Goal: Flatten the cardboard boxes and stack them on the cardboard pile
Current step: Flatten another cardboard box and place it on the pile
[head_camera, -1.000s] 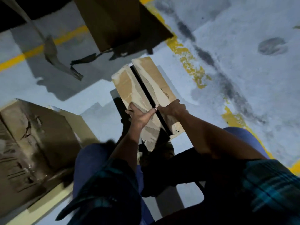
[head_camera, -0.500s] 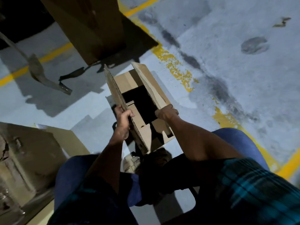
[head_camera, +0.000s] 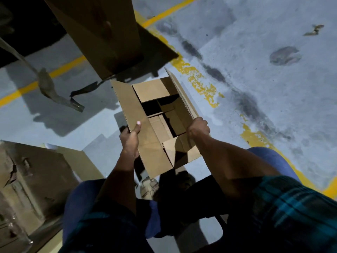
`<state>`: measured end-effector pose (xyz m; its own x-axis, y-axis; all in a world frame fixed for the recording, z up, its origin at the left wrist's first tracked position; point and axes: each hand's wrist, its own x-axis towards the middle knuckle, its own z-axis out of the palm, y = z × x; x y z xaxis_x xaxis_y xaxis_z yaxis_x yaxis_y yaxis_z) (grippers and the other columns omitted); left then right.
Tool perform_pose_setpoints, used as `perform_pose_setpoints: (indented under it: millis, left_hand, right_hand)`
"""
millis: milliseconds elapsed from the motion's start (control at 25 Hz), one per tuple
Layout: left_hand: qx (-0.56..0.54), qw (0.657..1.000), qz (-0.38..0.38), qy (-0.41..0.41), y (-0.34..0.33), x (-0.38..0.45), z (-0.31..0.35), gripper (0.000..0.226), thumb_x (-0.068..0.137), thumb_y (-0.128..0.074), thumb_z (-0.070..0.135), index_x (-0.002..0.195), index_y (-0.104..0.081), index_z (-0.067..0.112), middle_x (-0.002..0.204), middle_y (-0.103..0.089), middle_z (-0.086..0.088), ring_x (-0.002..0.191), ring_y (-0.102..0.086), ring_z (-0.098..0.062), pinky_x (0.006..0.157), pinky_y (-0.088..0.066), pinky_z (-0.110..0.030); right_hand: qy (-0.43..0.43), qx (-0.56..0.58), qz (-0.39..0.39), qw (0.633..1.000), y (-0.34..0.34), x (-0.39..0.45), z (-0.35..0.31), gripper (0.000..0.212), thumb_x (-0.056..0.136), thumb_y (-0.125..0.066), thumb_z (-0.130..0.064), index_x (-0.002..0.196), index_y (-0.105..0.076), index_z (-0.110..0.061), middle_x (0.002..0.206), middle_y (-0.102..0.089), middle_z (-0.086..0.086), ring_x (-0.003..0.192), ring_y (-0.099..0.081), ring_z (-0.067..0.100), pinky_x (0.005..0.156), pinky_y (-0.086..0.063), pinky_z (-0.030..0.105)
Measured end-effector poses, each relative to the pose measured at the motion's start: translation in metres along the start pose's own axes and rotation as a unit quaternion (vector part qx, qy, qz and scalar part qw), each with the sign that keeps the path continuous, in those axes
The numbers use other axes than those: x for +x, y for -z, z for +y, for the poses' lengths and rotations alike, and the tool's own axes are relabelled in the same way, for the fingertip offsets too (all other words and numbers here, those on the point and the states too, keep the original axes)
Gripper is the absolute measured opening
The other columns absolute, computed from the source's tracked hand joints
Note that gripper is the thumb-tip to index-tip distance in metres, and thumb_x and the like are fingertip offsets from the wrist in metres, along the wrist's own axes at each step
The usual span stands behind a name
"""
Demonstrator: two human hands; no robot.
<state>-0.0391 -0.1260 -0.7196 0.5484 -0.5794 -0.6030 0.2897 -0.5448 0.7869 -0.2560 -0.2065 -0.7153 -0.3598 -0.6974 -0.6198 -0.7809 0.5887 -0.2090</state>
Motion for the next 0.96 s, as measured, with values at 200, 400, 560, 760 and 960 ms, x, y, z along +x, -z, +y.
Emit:
perform_pose_setpoints:
  millis: [200,400,560,760,960]
  left_hand:
    - [0.496,0.811,0.174,-0.258,0.001,-0.001,-0.008,0.066,0.096,-0.053,0.044,0.147,-0.028,0.01,0.15,-0.036,-0.022,0.137,-0.036,-0.04,0.104,-0.039,-0.055]
    - [0.653,0.742,0.072,-0.132,-0.02,0.008,-0.023,0.089,0.095,-0.021,0.067,0.153,-0.02,-0.001,0.16,-0.015,-0.025,0.148,-0.015,-0.041,0.117,-0.023,-0.055]
    - [0.572,0.819,-0.003,-0.043,-0.034,0.021,-0.023,0.124,0.077,-0.056,0.079,0.153,-0.003,-0.004,0.161,0.003,-0.028,0.149,-0.003,-0.043,0.118,-0.022,-0.056]
    - [0.599,0.797,-0.073,0.023,-0.034,0.059,-0.013,0.079,0.08,-0.066,0.035,0.139,-0.035,-0.009,0.142,-0.038,-0.03,0.128,-0.044,-0.044,0.104,-0.043,-0.046]
    - [0.423,0.899,-0.075,0.085,-0.009,0.071,-0.03,0.033,0.08,-0.072,0.007,0.098,-0.044,0.004,0.068,-0.049,-0.017,0.038,-0.047,-0.023,0.042,-0.044,-0.03]
  right_hand:
    - [0.026,-0.067,0.027,0.997,-0.018,0.006,-0.002,0.052,0.089,-0.057,-0.009,0.138,-0.04,-0.003,0.13,-0.047,0.018,0.121,-0.052,0.044,0.098,-0.048,0.058]
    - [0.052,-0.118,0.036,0.991,-0.018,0.009,-0.002,0.049,0.091,-0.055,-0.005,0.136,-0.039,0.003,0.129,-0.048,0.023,0.12,-0.053,0.048,0.095,-0.052,0.058]
    - [0.062,-0.103,0.052,0.991,0.001,0.004,-0.002,0.046,0.089,-0.057,-0.006,0.133,-0.044,0.001,0.132,-0.052,0.018,0.126,-0.052,0.035,0.097,-0.052,0.051]
    - [0.09,-0.121,0.1,0.984,0.029,-0.007,-0.016,0.039,0.092,-0.054,-0.01,0.13,-0.051,-0.006,0.131,-0.057,0.012,0.125,-0.054,0.033,0.093,-0.05,0.04]
    - [0.147,-0.077,0.2,0.966,0.044,0.008,-0.019,0.062,0.099,-0.044,-0.056,0.131,-0.042,-0.003,0.12,-0.063,0.017,0.11,-0.061,0.037,0.081,-0.044,0.04]
